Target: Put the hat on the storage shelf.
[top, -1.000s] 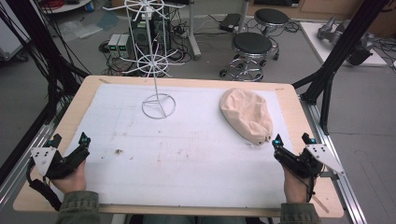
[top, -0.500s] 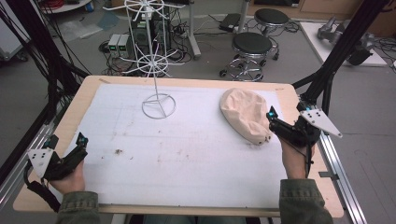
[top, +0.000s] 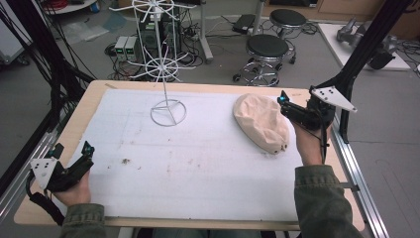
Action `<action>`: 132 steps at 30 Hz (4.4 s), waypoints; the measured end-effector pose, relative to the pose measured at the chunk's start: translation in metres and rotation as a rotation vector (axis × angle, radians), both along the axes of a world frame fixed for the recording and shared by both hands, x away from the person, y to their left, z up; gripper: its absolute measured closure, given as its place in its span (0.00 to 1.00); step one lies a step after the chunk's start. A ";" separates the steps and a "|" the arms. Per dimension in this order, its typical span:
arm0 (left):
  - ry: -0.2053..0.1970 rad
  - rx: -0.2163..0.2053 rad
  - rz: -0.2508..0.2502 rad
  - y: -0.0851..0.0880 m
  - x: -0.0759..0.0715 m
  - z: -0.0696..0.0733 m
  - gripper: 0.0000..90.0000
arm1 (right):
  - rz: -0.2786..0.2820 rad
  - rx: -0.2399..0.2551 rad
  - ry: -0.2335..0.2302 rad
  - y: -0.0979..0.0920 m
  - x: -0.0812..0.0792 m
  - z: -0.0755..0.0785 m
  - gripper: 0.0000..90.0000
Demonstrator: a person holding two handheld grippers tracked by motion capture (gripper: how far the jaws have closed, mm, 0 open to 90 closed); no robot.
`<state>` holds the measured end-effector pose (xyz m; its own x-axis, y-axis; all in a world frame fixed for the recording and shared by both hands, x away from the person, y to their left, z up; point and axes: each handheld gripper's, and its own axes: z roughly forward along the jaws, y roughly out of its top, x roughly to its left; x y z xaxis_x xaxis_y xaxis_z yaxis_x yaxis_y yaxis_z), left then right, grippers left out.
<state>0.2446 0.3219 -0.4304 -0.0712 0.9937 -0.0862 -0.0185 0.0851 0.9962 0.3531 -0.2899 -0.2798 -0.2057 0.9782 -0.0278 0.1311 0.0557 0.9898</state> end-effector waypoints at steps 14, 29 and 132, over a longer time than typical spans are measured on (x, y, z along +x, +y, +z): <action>0.006 -0.015 -0.009 0.001 0.001 -0.001 0.21 | 0.005 -0.004 0.095 0.001 0.061 0.003 0.10; 0.009 -0.006 -0.004 0.002 -0.001 -0.002 0.20 | 0.038 -0.024 0.222 -0.001 0.110 -0.030 0.10; 0.007 0.027 -0.062 -0.012 0.002 -0.004 0.21 | 0.047 -0.050 0.620 -0.009 0.172 -0.146 0.86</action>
